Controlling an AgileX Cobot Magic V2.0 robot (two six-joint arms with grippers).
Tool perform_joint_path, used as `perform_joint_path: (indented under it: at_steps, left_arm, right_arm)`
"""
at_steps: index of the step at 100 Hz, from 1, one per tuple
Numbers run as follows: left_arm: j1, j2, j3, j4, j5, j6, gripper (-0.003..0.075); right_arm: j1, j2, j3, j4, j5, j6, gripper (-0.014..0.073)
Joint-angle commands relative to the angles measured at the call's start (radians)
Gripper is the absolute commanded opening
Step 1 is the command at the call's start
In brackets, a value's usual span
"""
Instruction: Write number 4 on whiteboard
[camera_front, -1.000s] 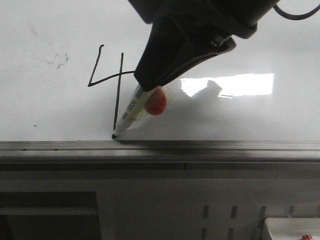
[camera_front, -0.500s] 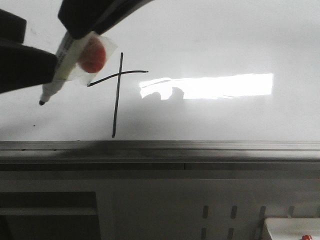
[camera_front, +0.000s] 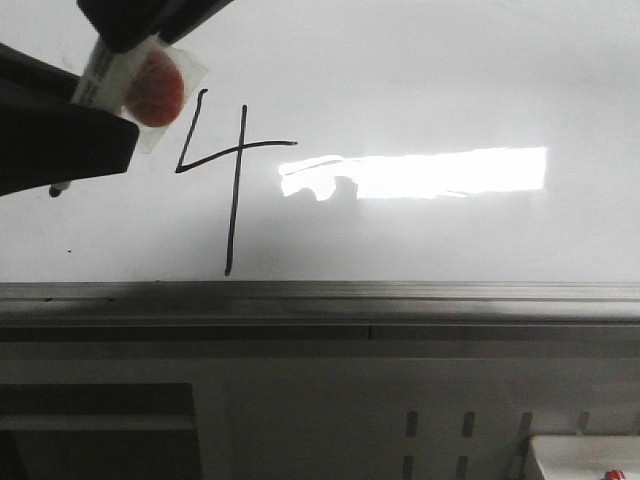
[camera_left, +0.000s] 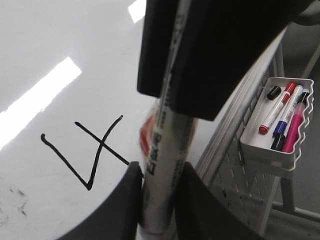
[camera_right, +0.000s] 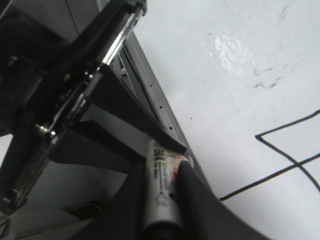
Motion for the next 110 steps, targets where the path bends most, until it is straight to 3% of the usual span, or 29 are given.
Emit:
perform_joint_path:
  at_steps: [1, 10, 15, 22, 27, 34, 44, 51, 71, 110]
  left_arm:
    - [0.001, -0.006, -0.029, -0.077, -0.037, -0.040, -0.0020]
    - [0.001, -0.006, -0.029, -0.077, -0.037, -0.040, -0.0020]
    - [0.001, -0.006, -0.029, -0.085, -0.037, -0.040, -0.0020]
    - [0.001, -0.006, -0.029, -0.142, -0.033, -0.040, -0.0020]
    - [0.001, -0.006, -0.029, -0.240, -0.015, -0.040, -0.0020]
    - [0.005, -0.003, -0.031, -0.419, 0.007, -0.040, -0.0020]
    - [0.037, 0.029, -0.031, -0.715, 0.018, -0.040, -0.0020]
    - [0.061, 0.058, -0.032, -0.818, 0.018, -0.040, -0.0020]
    - [0.085, 0.131, -0.032, -0.841, 0.016, -0.040, -0.0020]
    - [0.085, 0.182, -0.032, -0.878, -0.040, -0.042, -0.0011]
  right_arm:
    - [0.003, -0.034, -0.030, 0.012, -0.011, -0.007, -0.0064]
    - [0.003, -0.034, -0.030, 0.012, -0.008, -0.007, 0.0016]
    - [0.003, -0.034, -0.030, 0.008, -0.014, -0.007, 0.0150]
    - [-0.004, -0.036, -0.030, -0.043, -0.037, -0.007, 0.0400]
    - [-0.016, -0.041, -0.032, -0.066, -0.060, -0.007, 0.0567]
    - [-0.044, -0.059, -0.032, -0.080, -0.092, -0.007, 0.0659]
    - [-0.082, -0.092, -0.032, -0.080, -0.119, -0.007, 0.0633]
    - [-0.101, -0.112, -0.032, -0.080, -0.122, -0.007, 0.0596]
    - [-0.109, -0.142, -0.032, -0.082, -0.122, -0.007, 0.0521]
    - [-0.109, -0.142, -0.032, -0.087, -0.102, -0.007, 0.0521]
